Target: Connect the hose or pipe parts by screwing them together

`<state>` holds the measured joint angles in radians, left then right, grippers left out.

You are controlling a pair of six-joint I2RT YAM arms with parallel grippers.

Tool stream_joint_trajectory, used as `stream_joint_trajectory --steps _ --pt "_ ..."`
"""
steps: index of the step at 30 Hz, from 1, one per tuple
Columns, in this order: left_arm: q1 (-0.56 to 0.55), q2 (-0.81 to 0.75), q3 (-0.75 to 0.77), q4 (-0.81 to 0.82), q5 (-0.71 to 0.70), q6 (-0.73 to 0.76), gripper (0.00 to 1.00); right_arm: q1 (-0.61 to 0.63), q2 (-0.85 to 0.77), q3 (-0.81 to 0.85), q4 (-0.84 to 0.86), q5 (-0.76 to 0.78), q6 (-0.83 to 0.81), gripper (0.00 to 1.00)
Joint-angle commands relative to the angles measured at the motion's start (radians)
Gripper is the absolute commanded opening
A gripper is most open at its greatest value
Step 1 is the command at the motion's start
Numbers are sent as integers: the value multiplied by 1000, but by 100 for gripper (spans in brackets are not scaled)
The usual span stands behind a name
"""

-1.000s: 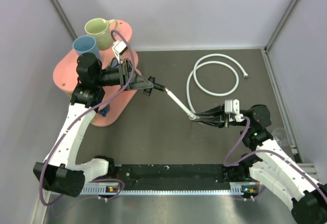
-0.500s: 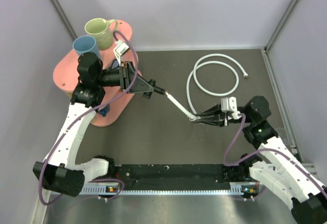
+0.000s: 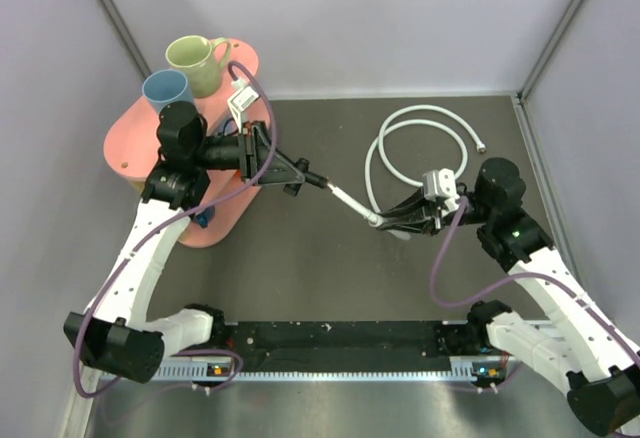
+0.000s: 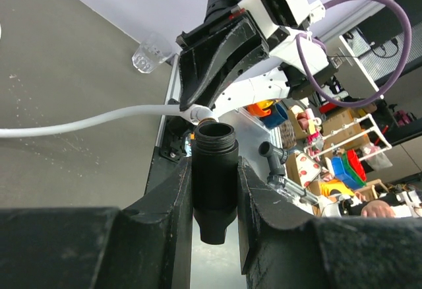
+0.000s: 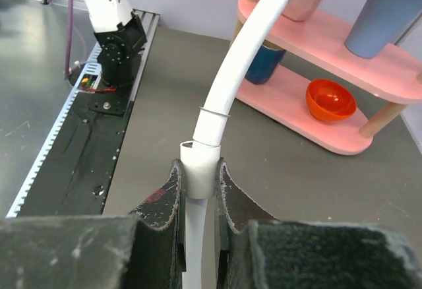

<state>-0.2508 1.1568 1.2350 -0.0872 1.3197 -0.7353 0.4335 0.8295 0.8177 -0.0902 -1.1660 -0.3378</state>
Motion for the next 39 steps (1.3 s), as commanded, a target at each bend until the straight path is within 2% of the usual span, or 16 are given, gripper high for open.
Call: stream_joint_trajectory --steps 1,11,19,28,39 --pt "-51 -11 -9 -11 47 33 0 -4 22 100 35 60 -67 0" --pt "-104 -6 -49 -58 9 105 0 -2 85 166 17 97 -17 0" --pt "-117 20 -69 -62 -51 120 0 50 128 181 24 132 5 0" --pt "-133 32 -146 30 -164 67 0 114 200 216 122 216 74 0" --pt "-163 49 -206 72 -234 93 0 155 304 259 240 281 115 0"
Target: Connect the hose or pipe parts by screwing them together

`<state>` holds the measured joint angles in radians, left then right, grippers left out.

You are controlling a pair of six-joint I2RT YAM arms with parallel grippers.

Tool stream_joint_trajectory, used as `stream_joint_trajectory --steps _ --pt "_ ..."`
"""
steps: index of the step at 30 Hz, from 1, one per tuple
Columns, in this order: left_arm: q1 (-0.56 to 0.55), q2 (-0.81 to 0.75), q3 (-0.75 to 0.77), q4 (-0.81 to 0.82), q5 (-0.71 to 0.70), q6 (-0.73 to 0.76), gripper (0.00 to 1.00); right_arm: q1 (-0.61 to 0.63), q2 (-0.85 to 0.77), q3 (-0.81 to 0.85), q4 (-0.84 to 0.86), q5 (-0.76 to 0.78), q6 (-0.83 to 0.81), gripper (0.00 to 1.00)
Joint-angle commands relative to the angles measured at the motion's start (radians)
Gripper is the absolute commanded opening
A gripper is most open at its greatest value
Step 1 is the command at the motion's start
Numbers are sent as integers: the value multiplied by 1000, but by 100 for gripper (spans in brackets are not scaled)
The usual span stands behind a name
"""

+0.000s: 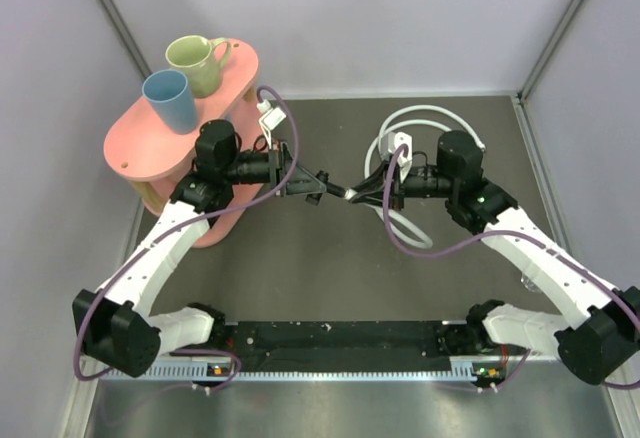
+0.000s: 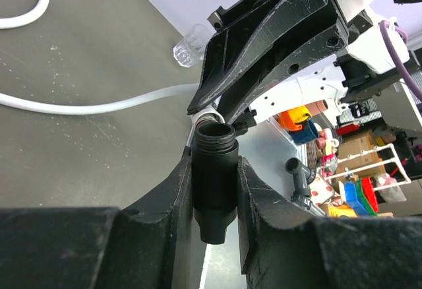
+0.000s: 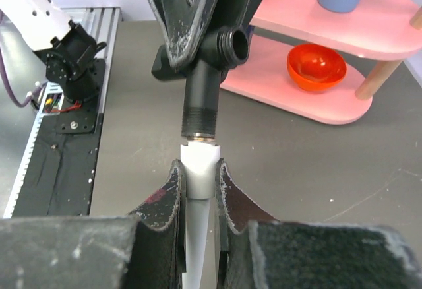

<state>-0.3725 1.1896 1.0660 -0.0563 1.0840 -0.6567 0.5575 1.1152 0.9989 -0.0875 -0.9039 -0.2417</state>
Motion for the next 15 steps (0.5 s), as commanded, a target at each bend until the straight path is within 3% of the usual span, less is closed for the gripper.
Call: stream_joint_trajectory --steps 1,5,15 --pt "-42 18 -43 49 1 11 0 32 26 81 245 13 22 0" --pt "-42 30 -80 153 10 -50 0 32 66 99 249 8 -1 0" --pt "-42 31 -107 240 13 -87 0 30 153 218 109 -72 -90 0"
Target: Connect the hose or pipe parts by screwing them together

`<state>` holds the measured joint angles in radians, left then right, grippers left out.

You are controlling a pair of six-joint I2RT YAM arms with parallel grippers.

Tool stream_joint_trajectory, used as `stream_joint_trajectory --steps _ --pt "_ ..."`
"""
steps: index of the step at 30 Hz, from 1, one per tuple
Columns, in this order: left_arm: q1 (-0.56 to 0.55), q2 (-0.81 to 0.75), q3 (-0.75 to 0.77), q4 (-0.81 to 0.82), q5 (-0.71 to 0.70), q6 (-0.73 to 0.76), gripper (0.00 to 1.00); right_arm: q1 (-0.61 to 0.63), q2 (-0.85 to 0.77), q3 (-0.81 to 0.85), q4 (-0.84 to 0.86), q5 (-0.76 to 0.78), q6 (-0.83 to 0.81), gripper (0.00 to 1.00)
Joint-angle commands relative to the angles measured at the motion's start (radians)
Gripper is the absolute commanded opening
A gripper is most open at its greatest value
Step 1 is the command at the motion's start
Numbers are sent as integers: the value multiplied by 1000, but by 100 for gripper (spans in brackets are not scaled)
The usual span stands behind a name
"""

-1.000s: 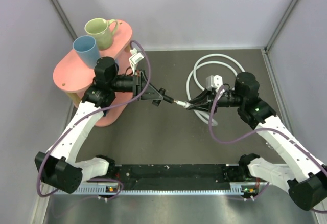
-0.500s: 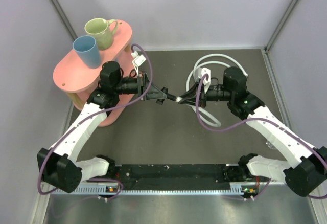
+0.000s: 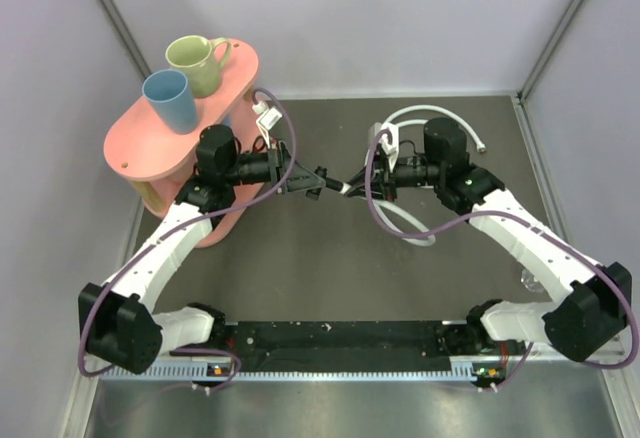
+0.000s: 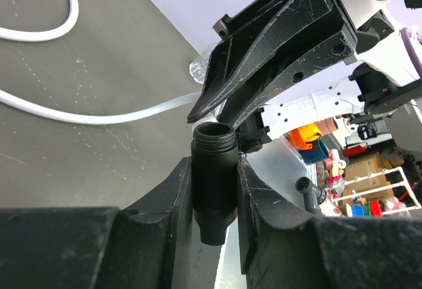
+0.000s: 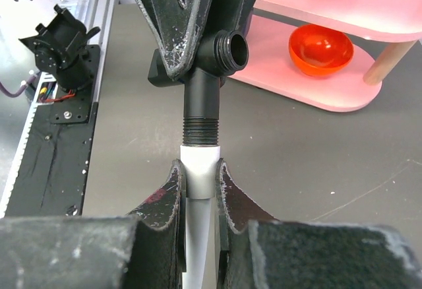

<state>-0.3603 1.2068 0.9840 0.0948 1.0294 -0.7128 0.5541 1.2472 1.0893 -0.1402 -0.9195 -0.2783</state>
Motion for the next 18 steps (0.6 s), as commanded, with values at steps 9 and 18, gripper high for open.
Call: stream_joint_trajectory --steps 9,18 --pt "-58 36 -16 5 80 58 0 33 24 118 309 -81 15 0" --pt "-103 99 73 -121 46 70 0 76 60 172 142 8 -223 0"
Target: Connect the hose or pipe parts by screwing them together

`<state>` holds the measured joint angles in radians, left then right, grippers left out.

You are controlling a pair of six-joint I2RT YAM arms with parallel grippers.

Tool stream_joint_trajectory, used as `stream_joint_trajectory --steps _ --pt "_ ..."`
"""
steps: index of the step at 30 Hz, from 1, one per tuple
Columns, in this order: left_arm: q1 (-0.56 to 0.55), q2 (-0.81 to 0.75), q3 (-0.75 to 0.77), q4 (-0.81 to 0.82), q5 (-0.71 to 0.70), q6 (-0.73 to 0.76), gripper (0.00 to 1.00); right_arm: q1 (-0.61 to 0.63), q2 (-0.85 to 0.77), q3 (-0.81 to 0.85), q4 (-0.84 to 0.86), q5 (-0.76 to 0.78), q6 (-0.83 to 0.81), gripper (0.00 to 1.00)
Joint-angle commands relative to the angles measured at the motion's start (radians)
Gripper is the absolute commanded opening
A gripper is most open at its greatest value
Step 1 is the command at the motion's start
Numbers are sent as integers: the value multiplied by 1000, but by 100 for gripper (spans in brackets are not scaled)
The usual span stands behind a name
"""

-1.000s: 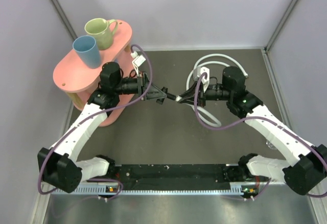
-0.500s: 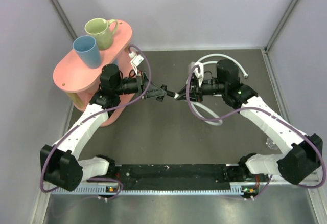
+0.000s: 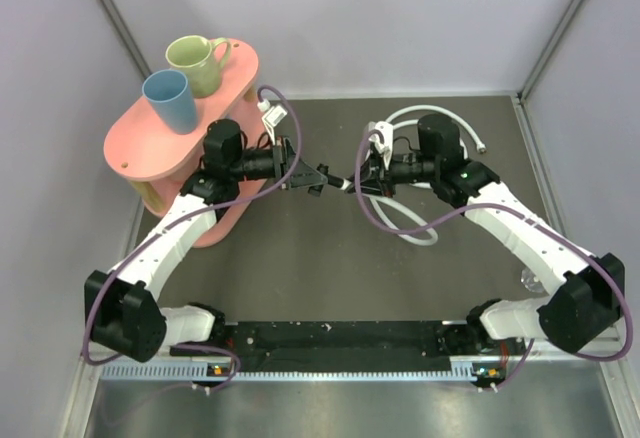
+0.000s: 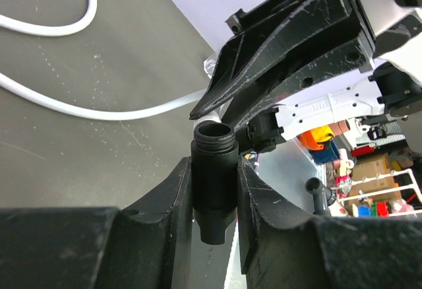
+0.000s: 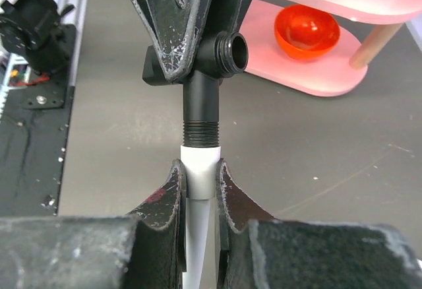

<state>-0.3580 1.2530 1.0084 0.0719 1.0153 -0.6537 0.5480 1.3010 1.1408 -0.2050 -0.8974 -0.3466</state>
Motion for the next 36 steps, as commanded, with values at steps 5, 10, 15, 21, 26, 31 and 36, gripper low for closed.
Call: stream_joint_trajectory --steps 5,10,15,21,26,31,36 --pt "-107 68 82 -147 48 -9 0 92 -17 90 237 12 -175 0" --pt "-114 60 98 -141 35 13 0 93 -3 108 252 -36 -80 0" --pt "-114 48 42 -37 78 -31 0 92 -3 63 323 -72 -38 0" --pt "-114 6 24 -64 97 19 0 92 -22 88 300 -121 -6 0" --pt "-114 -1 24 -64 138 107 0 75 20 140 279 -241 40 0" --pt "-119 -13 41 -93 175 238 0 69 40 166 248 -333 52 0" --pt "-121 -41 45 -112 166 382 0 55 50 174 233 -383 75 0"
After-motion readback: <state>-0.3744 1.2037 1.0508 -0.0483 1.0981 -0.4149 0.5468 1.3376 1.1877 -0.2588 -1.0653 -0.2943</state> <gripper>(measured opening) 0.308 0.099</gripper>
